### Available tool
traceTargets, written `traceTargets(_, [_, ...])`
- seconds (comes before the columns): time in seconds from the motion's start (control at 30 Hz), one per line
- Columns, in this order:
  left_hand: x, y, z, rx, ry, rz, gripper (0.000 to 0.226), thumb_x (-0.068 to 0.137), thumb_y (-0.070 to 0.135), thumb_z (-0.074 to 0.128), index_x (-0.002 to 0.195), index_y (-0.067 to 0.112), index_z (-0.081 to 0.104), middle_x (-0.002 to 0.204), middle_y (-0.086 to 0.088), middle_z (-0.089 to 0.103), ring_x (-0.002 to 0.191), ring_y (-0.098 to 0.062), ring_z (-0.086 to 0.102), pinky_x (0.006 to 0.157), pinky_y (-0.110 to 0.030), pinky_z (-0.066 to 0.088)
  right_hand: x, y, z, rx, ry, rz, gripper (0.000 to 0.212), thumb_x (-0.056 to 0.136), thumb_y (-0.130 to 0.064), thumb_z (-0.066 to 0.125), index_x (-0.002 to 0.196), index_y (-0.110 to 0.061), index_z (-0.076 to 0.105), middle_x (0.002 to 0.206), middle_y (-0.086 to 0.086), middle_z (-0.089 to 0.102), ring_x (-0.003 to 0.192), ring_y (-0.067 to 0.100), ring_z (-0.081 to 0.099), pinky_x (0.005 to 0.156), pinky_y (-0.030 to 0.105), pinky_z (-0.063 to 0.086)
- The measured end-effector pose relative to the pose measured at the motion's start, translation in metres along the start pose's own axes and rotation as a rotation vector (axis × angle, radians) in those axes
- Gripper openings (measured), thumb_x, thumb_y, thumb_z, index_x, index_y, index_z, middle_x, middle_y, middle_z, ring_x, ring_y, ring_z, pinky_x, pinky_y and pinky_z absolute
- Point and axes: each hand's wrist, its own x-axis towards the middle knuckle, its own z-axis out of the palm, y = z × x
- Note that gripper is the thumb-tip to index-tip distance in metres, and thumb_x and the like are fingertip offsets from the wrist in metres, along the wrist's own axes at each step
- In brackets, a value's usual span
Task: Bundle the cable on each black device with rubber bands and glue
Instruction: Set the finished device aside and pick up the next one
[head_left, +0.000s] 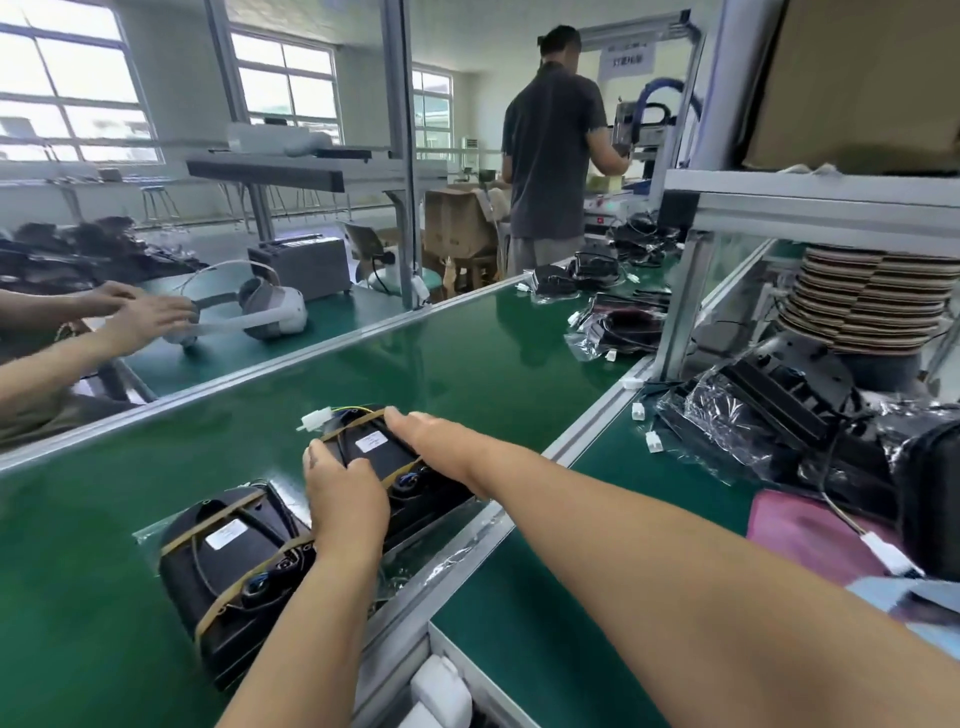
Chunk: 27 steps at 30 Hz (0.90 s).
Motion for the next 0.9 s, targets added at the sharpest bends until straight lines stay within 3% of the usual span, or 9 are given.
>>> traceTargets(0.13, [0.003, -0.004, 0.004, 0.095, -0.017, 0.001, 0.041, 0.098, 0.007, 0.040, 0.139, -0.001, 0.041, 0.146, -0.018, 0.042, 0.127, -0.038, 0.045, 0.096, -0.043, 0.038, 0.004, 0.004, 0.006, -0.109, -0.027, 0.007, 0.074, 0.095, -0.065, 0.030, 0.149, -0.015, 0.036, 0.156, 0.007, 0.035, 0.143, 0.026, 0.032, 0.119, 0.045, 0.023])
traceTargets(0.2, [0.005, -0.005, 0.004, 0.103, -0.017, -0.004, 0.044, 0.095, 0.001, 0.040, 0.139, -0.001, 0.043, 0.147, -0.017, 0.040, 0.128, -0.037, 0.043, 0.097, -0.041, 0.036, 0.003, 0.006, 0.009, -0.213, -0.048, -0.025, 0.071, 0.099, -0.060, 0.026, 0.152, -0.014, 0.031, 0.159, 0.009, 0.029, 0.146, 0.025, 0.027, 0.119, 0.040, 0.020])
traceTargets(0.37, [0.009, -0.010, 0.007, 0.216, -0.061, -0.014, 0.039, 0.090, -0.005, 0.040, 0.127, -0.002, 0.053, 0.144, -0.018, 0.041, 0.122, -0.038, 0.047, 0.088, -0.037, 0.036, -0.002, 0.016, 0.009, -0.203, -0.078, -0.004, 0.074, 0.096, -0.067, 0.027, 0.152, -0.019, 0.032, 0.160, 0.005, 0.029, 0.147, 0.023, 0.027, 0.116, 0.039, 0.018])
traceTargets(0.47, [0.012, -0.011, 0.008, 0.318, -0.090, -0.029, 0.036, 0.092, -0.005, 0.041, 0.126, -0.007, 0.052, 0.145, -0.024, 0.039, 0.126, -0.042, 0.044, 0.095, -0.043, 0.039, -0.003, 0.018, 0.009, -0.138, -0.065, -0.004, 0.070, 0.096, -0.067, 0.028, 0.148, -0.022, 0.041, 0.156, 0.004, 0.037, 0.142, 0.022, 0.034, 0.117, 0.039, 0.023])
traceTargets(0.57, [0.012, -0.006, 0.008, 0.414, -0.118, -0.058, 0.050, 0.091, -0.005, 0.047, 0.140, -0.008, 0.041, 0.156, -0.020, 0.026, 0.138, -0.039, 0.036, 0.109, -0.045, 0.035, -0.008, 0.020, 0.012, -0.074, -0.044, 0.000, 0.068, 0.096, -0.065, 0.027, 0.146, -0.022, 0.044, 0.153, 0.003, 0.040, 0.140, 0.023, 0.037, 0.113, 0.037, 0.026])
traceTargets(0.63, [0.006, 0.000, 0.007, 0.498, -0.080, -0.023, 0.054, 0.091, -0.001, 0.051, 0.144, -0.005, 0.037, 0.160, -0.015, 0.018, 0.144, -0.034, 0.026, 0.116, -0.046, 0.027, -0.013, 0.026, 0.010, -0.008, 0.019, 0.022, 0.066, 0.097, -0.063, 0.030, 0.145, -0.019, 0.045, 0.151, 0.005, 0.044, 0.138, 0.026, 0.040, 0.110, 0.038, 0.029])
traceTargets(0.73, [-0.005, 0.011, 0.006, 0.530, 0.005, 0.174, 0.057, 0.094, 0.009, 0.055, 0.147, 0.000, 0.036, 0.163, -0.012, 0.014, 0.150, -0.027, 0.011, 0.120, -0.045, 0.011, -0.025, 0.038, -0.001, 0.026, 0.190, 0.010, 0.057, 0.100, -0.052, 0.036, 0.140, -0.013, 0.049, 0.142, 0.010, 0.052, 0.129, 0.028, 0.049, 0.108, 0.037, 0.037])
traceTargets(0.9, [-0.042, 0.057, 0.027, 0.265, -0.063, 0.406, 0.053, 0.100, 0.022, 0.049, 0.147, 0.002, 0.038, 0.160, -0.015, 0.024, 0.149, -0.027, 0.016, 0.122, -0.045, 0.013, -0.063, 0.046, -0.040, 0.083, 0.434, -0.079, 0.049, 0.100, -0.039, 0.044, 0.143, -0.014, 0.045, 0.142, 0.004, 0.053, 0.130, 0.020, 0.049, 0.100, 0.026, 0.035])
